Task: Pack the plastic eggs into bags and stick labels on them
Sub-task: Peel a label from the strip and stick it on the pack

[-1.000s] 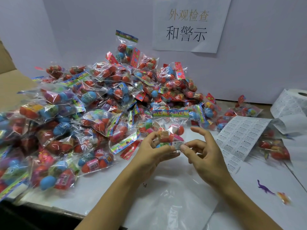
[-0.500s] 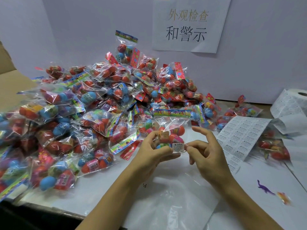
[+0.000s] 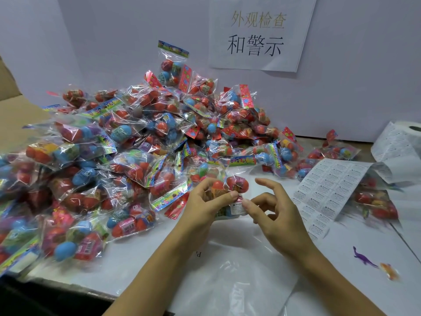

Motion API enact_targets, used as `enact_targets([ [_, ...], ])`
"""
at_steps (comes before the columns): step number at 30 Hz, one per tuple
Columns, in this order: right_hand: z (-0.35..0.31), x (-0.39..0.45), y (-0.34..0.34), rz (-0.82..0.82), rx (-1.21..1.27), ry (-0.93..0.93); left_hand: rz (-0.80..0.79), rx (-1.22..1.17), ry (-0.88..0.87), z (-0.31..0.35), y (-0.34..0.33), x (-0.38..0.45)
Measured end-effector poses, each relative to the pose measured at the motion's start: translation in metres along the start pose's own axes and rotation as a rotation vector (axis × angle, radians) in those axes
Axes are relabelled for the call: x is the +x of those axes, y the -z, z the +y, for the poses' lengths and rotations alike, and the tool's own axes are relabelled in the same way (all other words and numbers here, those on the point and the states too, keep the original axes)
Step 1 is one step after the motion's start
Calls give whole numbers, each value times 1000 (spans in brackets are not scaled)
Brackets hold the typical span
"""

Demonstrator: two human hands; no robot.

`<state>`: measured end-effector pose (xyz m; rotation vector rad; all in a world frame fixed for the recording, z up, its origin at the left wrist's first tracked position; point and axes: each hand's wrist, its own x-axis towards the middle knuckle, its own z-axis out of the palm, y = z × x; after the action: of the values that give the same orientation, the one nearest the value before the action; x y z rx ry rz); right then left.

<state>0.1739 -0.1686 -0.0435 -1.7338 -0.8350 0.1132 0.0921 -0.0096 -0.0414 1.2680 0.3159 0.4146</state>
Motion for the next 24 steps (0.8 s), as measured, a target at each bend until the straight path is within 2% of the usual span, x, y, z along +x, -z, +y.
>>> enact_targets([
  [10, -2, 0, -5, -11, 91, -87, -13, 9, 28, -1, -2, 0],
  [17, -2, 4, 0, 54, 228, -141, -137, -115, 94, 3, -2, -3],
  [24, -3, 7, 2, 27, 305, -176, -130, -157, 120, 6, -3, -2],
])
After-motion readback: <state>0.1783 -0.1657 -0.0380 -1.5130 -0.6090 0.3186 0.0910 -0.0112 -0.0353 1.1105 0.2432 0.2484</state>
